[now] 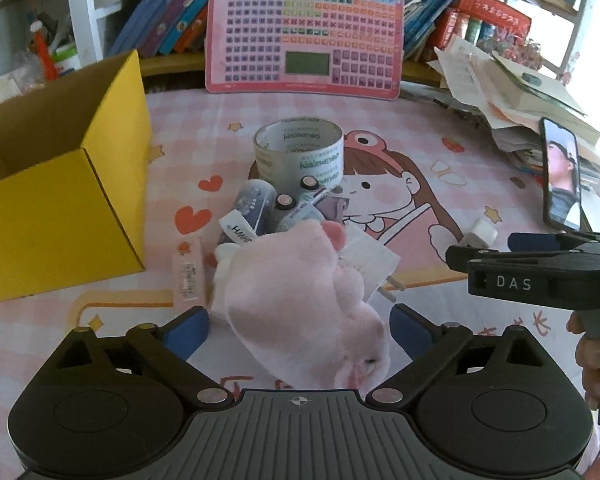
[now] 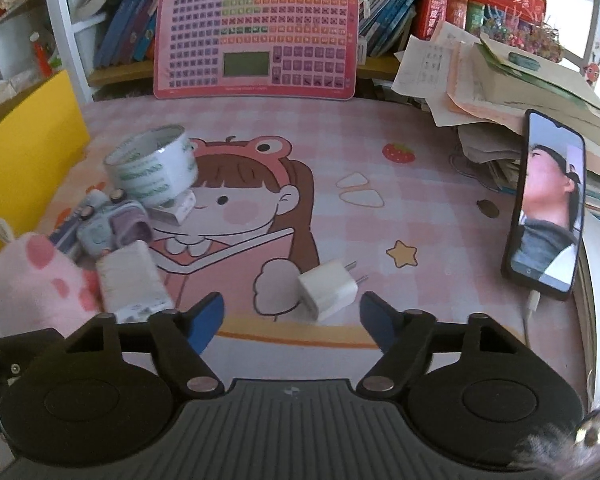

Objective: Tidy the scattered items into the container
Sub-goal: 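Reach the left tool to the pink plush pig while the right tool grasps the white charger, then close the left tool on the pink plush pig and lift it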

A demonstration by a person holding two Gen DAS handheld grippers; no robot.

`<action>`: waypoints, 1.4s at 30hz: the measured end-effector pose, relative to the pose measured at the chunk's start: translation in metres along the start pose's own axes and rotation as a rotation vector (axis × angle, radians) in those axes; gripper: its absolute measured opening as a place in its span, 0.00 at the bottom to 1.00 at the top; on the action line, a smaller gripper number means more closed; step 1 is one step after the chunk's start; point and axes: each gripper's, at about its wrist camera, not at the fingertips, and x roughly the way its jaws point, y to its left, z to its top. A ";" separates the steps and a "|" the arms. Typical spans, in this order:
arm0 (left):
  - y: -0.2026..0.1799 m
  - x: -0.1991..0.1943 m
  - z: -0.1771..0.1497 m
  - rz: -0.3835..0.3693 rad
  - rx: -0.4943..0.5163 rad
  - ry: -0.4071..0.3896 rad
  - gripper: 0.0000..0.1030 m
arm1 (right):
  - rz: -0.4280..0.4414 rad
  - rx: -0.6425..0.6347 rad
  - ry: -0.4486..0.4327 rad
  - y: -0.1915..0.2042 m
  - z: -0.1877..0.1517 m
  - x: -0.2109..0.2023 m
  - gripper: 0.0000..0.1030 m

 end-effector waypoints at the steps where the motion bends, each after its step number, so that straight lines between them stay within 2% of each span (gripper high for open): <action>1: 0.000 0.003 0.001 -0.001 -0.005 0.006 0.92 | 0.000 -0.005 0.003 -0.001 0.000 0.003 0.65; 3: 0.000 0.008 0.002 0.003 -0.012 0.019 0.88 | 0.001 -0.008 0.012 -0.003 0.001 0.009 0.62; 9: -0.002 0.018 0.003 0.020 -0.031 0.037 0.88 | -0.004 -0.009 0.030 -0.006 0.004 0.025 0.57; 12: -0.004 0.021 0.003 0.014 -0.031 0.046 0.85 | -0.005 -0.004 0.025 -0.006 0.004 0.028 0.49; 14: -0.002 0.022 0.003 0.010 -0.046 0.051 0.85 | -0.006 -0.006 0.011 -0.006 0.004 0.028 0.35; 25: 0.007 0.012 0.000 -0.044 -0.079 0.073 0.71 | 0.015 0.051 -0.011 -0.002 -0.002 0.012 0.35; 35: 0.021 -0.020 -0.017 -0.113 -0.104 0.050 0.70 | 0.077 0.063 0.005 0.014 -0.021 -0.020 0.35; 42: 0.045 -0.039 -0.035 -0.144 -0.127 0.025 0.71 | 0.088 0.020 -0.001 0.047 -0.034 -0.044 0.35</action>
